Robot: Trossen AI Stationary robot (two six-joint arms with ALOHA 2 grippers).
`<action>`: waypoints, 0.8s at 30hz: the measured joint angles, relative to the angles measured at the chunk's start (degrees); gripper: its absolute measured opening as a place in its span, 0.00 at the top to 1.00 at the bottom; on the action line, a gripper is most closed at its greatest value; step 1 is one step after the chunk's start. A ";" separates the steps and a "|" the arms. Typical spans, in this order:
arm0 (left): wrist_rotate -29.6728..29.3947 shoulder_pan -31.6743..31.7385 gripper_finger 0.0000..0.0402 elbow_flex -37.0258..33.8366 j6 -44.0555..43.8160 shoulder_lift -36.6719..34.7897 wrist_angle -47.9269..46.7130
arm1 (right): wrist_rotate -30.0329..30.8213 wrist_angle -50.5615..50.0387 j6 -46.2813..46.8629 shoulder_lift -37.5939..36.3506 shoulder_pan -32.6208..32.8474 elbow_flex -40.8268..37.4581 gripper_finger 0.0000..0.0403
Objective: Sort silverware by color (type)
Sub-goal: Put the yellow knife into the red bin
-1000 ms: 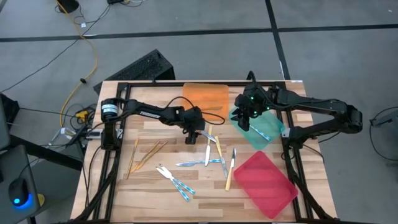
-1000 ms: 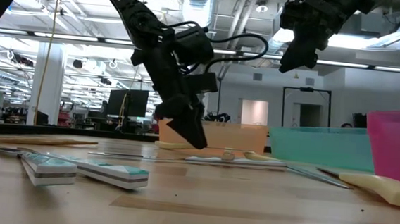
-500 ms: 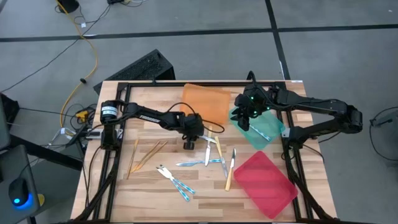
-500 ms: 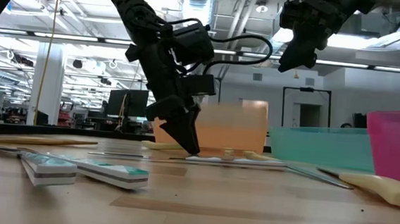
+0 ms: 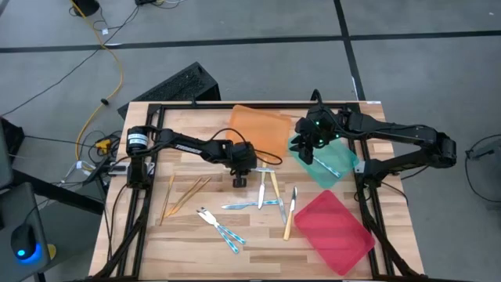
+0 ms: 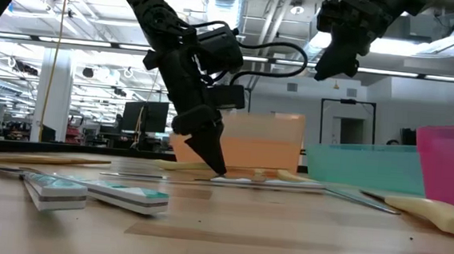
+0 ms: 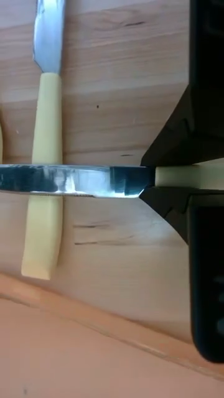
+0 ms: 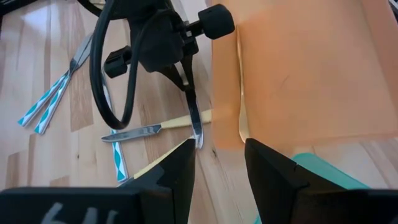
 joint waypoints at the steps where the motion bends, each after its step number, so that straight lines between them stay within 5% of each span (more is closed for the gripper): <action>1: 0.00 0.02 0.94 -0.02 -0.59 -0.04 0.03 | 0.00 0.03 0.00 0.00 0.01 0.00 0.60; 24: 1.24 1.61 0.95 0.41 -11.69 -10.78 4.63 | -0.07 1.39 -0.66 -1.63 0.65 4.81 0.60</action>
